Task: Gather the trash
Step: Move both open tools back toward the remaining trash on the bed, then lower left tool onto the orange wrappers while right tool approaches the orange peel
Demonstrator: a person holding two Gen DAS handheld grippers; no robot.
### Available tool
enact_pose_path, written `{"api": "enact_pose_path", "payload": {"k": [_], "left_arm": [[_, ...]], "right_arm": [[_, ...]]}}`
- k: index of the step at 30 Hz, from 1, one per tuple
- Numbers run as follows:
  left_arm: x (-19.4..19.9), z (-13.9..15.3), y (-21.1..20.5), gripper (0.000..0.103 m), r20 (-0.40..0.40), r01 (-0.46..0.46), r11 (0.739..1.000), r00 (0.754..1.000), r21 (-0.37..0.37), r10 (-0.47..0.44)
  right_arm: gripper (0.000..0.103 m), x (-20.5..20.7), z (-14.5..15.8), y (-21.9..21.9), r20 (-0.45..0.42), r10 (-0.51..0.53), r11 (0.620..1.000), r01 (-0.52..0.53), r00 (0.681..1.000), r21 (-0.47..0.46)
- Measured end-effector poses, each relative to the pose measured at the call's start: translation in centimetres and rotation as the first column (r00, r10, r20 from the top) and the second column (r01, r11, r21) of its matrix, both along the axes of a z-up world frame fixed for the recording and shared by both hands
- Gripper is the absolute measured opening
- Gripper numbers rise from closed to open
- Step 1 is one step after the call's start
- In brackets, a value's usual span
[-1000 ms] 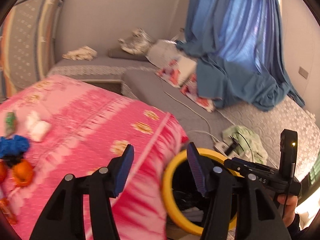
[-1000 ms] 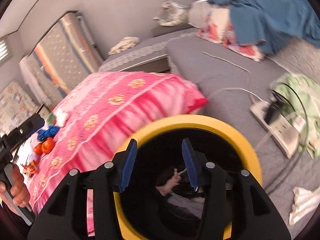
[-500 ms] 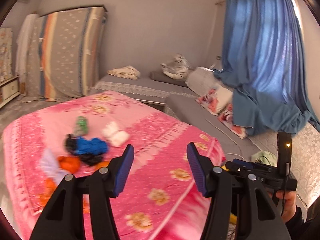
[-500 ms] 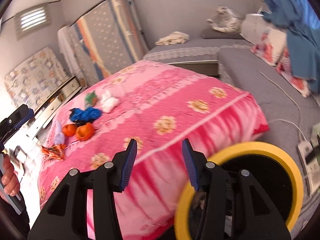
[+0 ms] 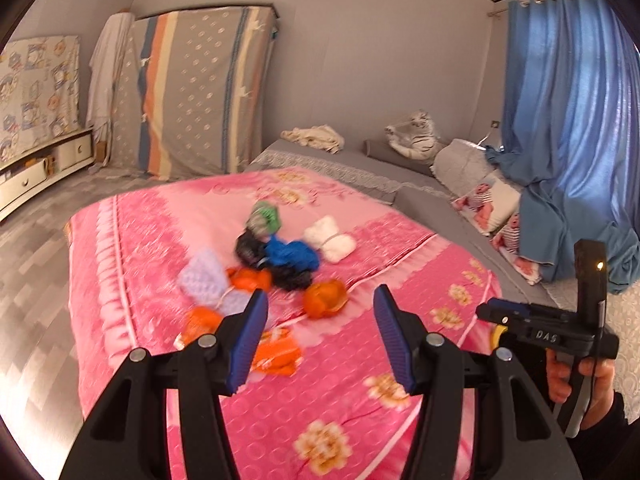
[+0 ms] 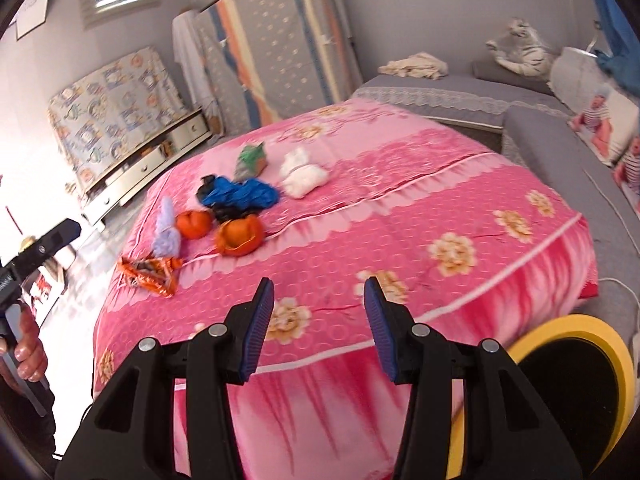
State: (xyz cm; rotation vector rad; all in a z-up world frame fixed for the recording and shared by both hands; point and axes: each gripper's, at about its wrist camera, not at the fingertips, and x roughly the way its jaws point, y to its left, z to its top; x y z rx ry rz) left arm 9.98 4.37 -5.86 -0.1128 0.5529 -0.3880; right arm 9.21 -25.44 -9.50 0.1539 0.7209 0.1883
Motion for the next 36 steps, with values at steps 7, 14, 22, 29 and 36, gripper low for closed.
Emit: {"api": "enact_pose_path", "payload": {"k": [7,14,22,29,36], "left_arm": [[0.7,-3.1,2.1,0.052,-0.078,-0.052,0.999,0.996,0.002,0.052],[1.6,-5.2,3.6,0.052,-0.132,-0.086,0.996,0.988,0.007,0.086],[2.7,-6.8,4.6,0.057,-0.166,-0.123,0.992,0.978,0.014,0.124],[3.7,-7.2,4.9,0.060,-0.176,-0.140,0.990,0.974,0.018,0.141],[5.0,-7.9,4.9,0.062,-0.200,-0.140,0.990,0.970,0.021,0.141]], "right_arm": [[0.044,1.9,-1.4,2.8,-0.042,0.079,0.997,-0.079,0.996,-0.012],[0.045,3.8,-2.5,5.4,-0.069,0.156,0.987,-0.158,0.985,-0.015],[0.051,6.3,-3.6,7.9,-0.086,0.220,0.975,-0.221,0.972,-0.011],[0.055,8.5,-4.2,9.3,-0.108,0.245,0.969,-0.247,0.964,-0.012],[0.060,10.6,-4.7,10.2,-0.123,0.259,0.965,-0.263,0.958,-0.012]]}}
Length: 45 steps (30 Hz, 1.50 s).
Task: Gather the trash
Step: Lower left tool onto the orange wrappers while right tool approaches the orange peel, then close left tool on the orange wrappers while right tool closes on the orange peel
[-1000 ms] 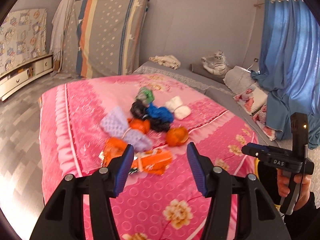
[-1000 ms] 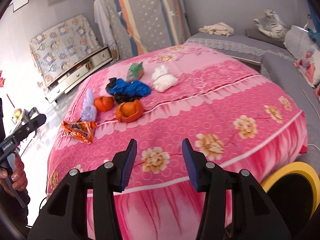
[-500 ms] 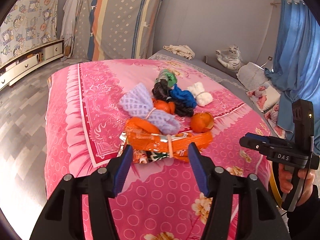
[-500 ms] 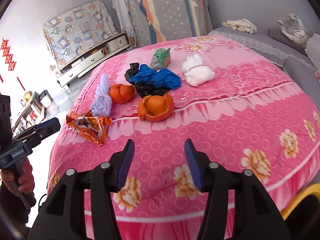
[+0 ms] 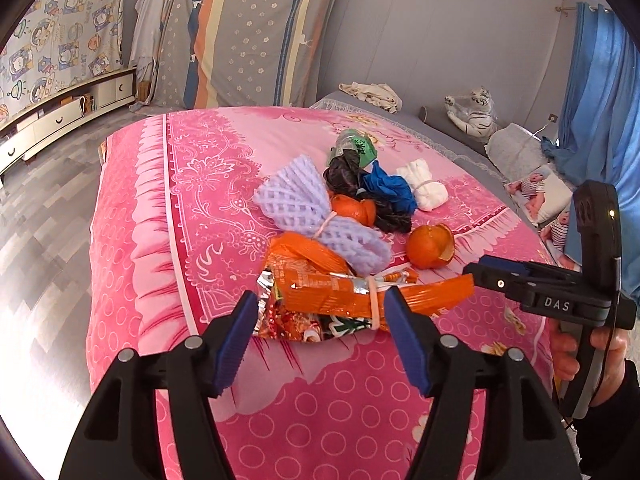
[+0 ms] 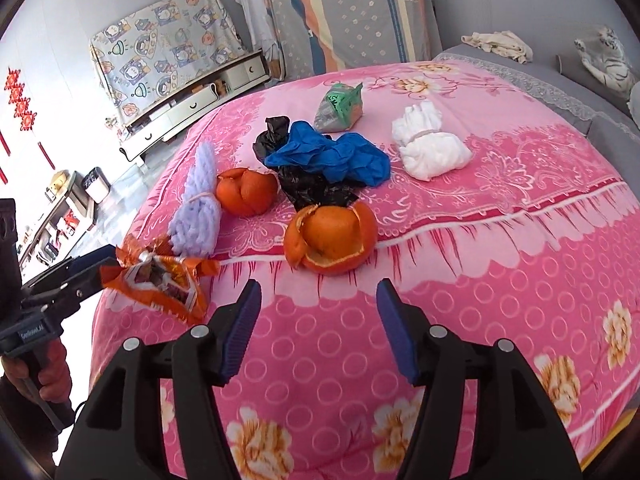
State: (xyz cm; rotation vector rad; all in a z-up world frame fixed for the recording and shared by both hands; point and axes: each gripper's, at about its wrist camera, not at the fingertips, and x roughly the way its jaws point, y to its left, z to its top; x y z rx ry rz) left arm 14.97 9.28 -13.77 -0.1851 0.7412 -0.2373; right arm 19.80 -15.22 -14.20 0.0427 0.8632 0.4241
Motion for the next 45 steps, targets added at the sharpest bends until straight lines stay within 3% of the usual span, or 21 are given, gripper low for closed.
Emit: {"api": "enact_pose_path", "payload": {"k": [13,23,32,33,34,45], "left_arm": [[2.2,-1.2,-0.1,0.062,-0.028,-0.008,1.000,1.000,0.012,0.009],[4.7,-2.0,-0.2,0.062,-0.069,0.011,0.999,0.998,-0.050,-0.014],[5.3,-2.0,-1.0,0.048,-0.067,0.022,0.998,0.997,-0.056,-0.025],[5.2,-1.9,-0.9,0.043,-0.066,0.015,0.998,0.998,-0.059,-0.019],[5.2,-1.9,-0.8,0.032,-0.064,0.011,0.998,0.998,-0.060,-0.015],[3.2,-1.5,-0.4,0.023,-0.049,-0.004,1.000,0.999,-0.026,0.003]], "right_arm": [[0.061,3.4,-0.5,1.8,0.016,0.012,0.999,-0.012,1.000,-0.050],[0.061,5.8,-1.7,2.1,-0.020,0.009,0.998,-0.010,1.000,-0.058],[0.052,6.2,-1.8,2.0,-0.015,0.009,0.998,-0.010,1.000,-0.057],[0.051,6.2,-1.8,1.9,-0.014,0.010,0.998,-0.010,1.000,-0.057],[0.050,6.2,-1.8,1.9,-0.012,0.009,0.998,-0.010,1.000,-0.058],[0.040,5.6,-1.4,2.2,0.010,-0.001,0.998,0.001,1.000,-0.068]]}}
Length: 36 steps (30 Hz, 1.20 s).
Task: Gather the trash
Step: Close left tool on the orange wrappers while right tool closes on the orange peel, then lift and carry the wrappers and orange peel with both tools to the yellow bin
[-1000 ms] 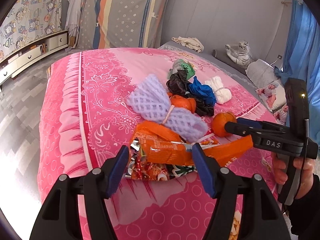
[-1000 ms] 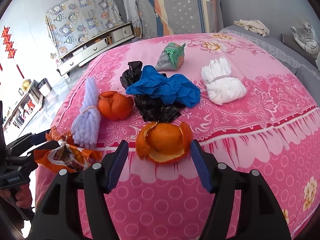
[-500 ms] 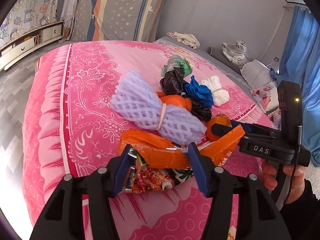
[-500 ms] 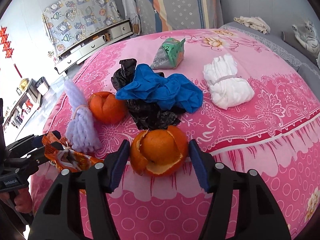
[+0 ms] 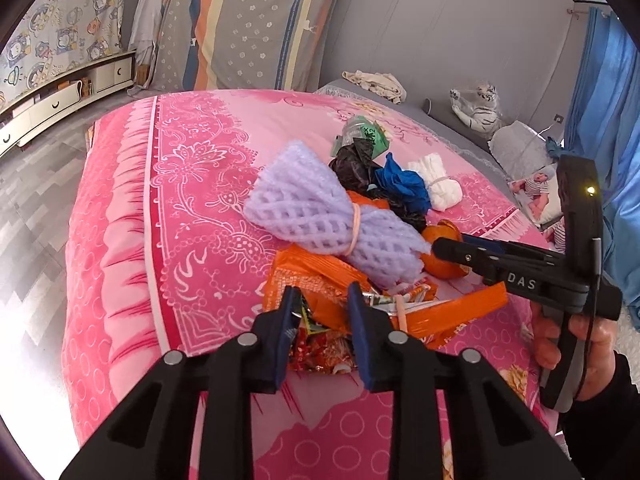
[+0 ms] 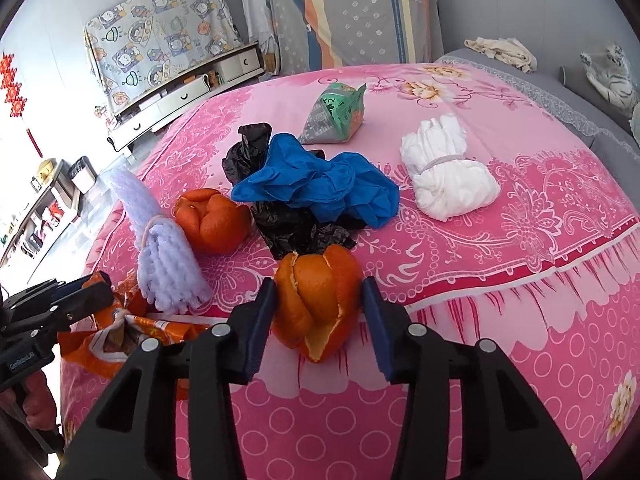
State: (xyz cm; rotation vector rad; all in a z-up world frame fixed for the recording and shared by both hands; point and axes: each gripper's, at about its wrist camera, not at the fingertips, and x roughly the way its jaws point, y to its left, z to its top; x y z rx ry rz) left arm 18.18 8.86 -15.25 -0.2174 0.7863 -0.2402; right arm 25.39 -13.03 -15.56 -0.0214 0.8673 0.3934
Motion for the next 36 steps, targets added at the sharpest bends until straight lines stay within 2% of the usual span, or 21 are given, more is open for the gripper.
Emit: {"api": "enact_pose_path", "payload": {"k": [13,27,36], "left_arm": [[-2.4,1.7,1.0,0.014,0.058,0.005,1.000,0.998,-0.013,-0.005],[-5.0,6.1,2.2,0.012,0.188,-0.015,0.999,0.982,-0.034,0.021],[-5.8,7.0,1.7,0.012,0.211,-0.003,0.999,0.977,-0.032,0.010]], "right_arm": [[0.037,-1.5,1.3,-0.6,0.040,-0.022,1.000,0.021,0.999,0.019],[0.036,-3.8,3.7,-1.9,0.093,-0.042,0.998,0.037,0.995,0.060],[0.036,-5.3,5.0,-2.9,0.120,-0.051,0.996,0.042,0.991,0.082]]}}
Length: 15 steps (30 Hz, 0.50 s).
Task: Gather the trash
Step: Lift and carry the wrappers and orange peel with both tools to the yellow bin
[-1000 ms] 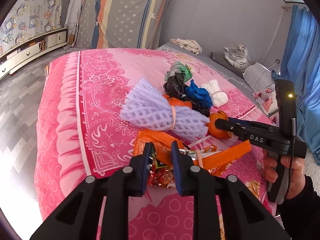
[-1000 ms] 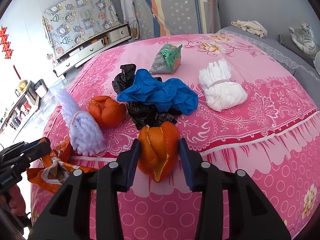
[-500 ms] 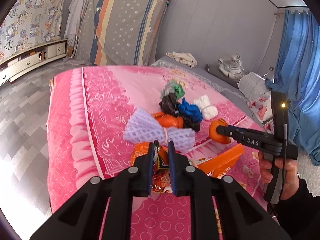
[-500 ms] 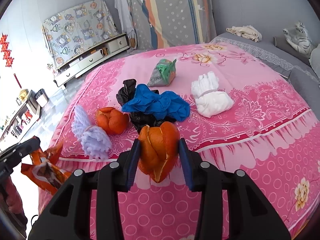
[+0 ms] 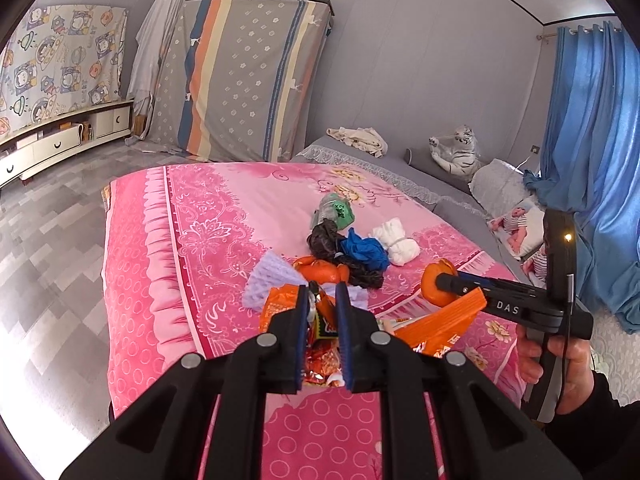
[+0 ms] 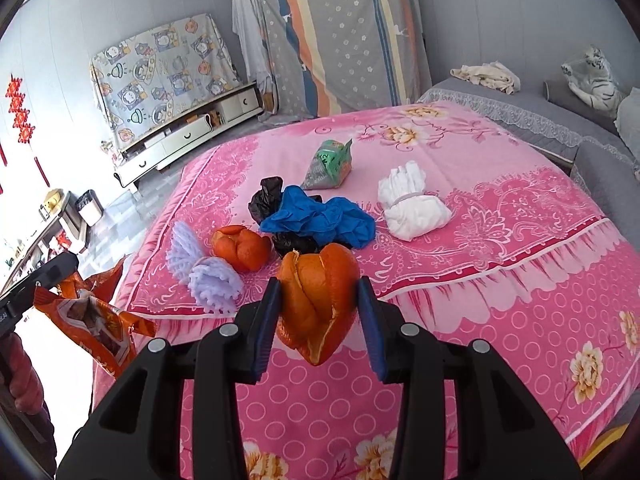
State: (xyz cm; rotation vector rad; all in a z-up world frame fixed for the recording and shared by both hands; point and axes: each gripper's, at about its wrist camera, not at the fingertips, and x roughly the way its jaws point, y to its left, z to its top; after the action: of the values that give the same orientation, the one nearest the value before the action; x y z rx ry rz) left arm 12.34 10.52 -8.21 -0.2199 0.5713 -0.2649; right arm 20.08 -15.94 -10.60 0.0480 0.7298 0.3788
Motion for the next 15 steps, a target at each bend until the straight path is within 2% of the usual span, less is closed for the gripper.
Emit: {"api": "enact_pose_path", "payload": {"k": [15], "left_arm": [[-0.2,1.1,-3.5,0.012,0.029,0.074,0.997,0.997,-0.002,-0.074]], "right_arm": [[0.036,-3.1,1.8,-3.5,0.046,-0.074,0.997,0.072,0.996,0.030]]}}
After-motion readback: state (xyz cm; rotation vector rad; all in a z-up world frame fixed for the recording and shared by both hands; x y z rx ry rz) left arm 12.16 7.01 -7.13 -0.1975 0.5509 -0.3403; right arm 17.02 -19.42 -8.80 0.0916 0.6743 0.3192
